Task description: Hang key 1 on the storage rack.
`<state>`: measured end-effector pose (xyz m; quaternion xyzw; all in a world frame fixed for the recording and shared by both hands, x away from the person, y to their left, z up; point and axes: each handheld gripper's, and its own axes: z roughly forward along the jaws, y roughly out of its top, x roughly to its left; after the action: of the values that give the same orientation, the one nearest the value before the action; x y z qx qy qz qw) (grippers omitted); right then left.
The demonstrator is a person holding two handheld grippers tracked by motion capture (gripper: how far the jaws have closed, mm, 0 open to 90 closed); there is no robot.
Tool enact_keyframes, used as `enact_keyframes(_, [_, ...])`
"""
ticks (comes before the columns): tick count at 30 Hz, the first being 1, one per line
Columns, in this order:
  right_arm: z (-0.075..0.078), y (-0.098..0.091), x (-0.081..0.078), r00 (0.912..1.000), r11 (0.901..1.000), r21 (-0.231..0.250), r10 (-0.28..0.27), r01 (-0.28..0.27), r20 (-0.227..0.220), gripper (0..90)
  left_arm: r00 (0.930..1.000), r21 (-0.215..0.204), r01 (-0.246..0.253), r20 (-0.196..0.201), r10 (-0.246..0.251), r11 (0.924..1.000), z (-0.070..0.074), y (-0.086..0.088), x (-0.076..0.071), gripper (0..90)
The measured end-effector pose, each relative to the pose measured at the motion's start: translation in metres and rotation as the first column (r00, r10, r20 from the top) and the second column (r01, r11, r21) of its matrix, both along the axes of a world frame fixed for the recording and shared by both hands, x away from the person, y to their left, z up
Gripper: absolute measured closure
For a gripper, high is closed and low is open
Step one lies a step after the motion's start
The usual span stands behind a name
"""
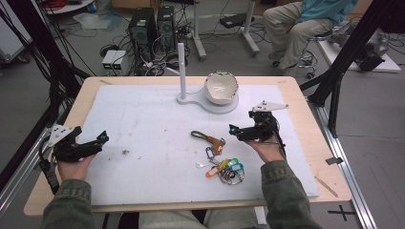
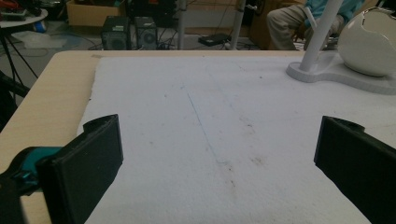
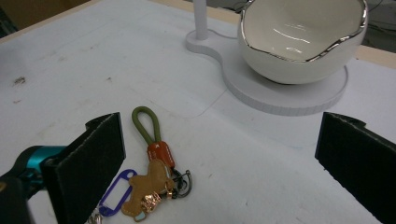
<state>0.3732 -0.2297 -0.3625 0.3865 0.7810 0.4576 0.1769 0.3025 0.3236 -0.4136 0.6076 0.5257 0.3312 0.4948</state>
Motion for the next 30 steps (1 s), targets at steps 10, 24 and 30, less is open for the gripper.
enact_keyframes(10, [0.004, 0.022, 0.015, 0.9963, 0.9973, -0.037, 0.061, -0.063, -0.061, 0.7, 1.0000, -0.002, 0.001, -0.002, -0.001, 1.0000, 0.000, 0.000, 0.000, 1.7])
enact_keyframes(24, [-0.005, 0.053, 0.036, 0.9767, 0.9824, -0.109, 0.132, -0.152, -0.169, 0.7, 1.0000, 0.000, 0.003, -0.005, -0.003, 1.0000, -0.001, 0.000, 0.000, 1.7])
enact_keyframes(30, [-0.011, 0.067, 0.042, 0.9648, 0.9721, -0.141, 0.156, -0.188, -0.212, 0.7, 1.0000, 0.001, 0.003, -0.005, -0.003, 1.0000, -0.001, 0.000, 0.000, 1.7])
